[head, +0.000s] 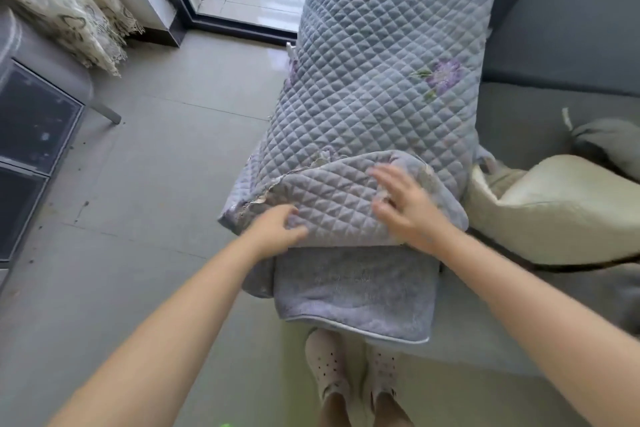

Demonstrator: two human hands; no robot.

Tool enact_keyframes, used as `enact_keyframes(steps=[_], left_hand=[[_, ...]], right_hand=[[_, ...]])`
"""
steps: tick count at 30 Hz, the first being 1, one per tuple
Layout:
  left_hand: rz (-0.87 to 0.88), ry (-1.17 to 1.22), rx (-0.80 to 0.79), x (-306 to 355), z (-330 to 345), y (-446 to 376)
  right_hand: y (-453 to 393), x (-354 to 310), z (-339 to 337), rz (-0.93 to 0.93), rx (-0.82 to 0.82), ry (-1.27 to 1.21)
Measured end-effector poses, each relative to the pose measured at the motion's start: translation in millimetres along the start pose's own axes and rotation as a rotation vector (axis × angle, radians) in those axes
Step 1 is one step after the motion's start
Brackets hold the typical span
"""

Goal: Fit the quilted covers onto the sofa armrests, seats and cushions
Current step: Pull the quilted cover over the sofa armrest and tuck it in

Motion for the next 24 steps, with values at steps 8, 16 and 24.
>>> enact_keyframes(steps=[8,16,24], left_hand=[[0.022,-0.467,0.051,-6,42,-24],[0.053,-0.288,0.448,24,42,8],[0.013,0.315,0.735,46,39,45]], right_hand=[[-12,46,45,-0.206,-0.336,1.007],[-23,4,-3,-0.518,0.010,0.677],[10,-37,-18,-0.493,0.172,0.308]])
Point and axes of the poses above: each hand's wrist, its own y-axis away from the middle knuckle, its own z-axis out of the palm, x = y × z, the point moved 7 cm from there along -y, towards the middle knuckle, and after that the axes turned 1 degree about -z, right-handed, at the moved point
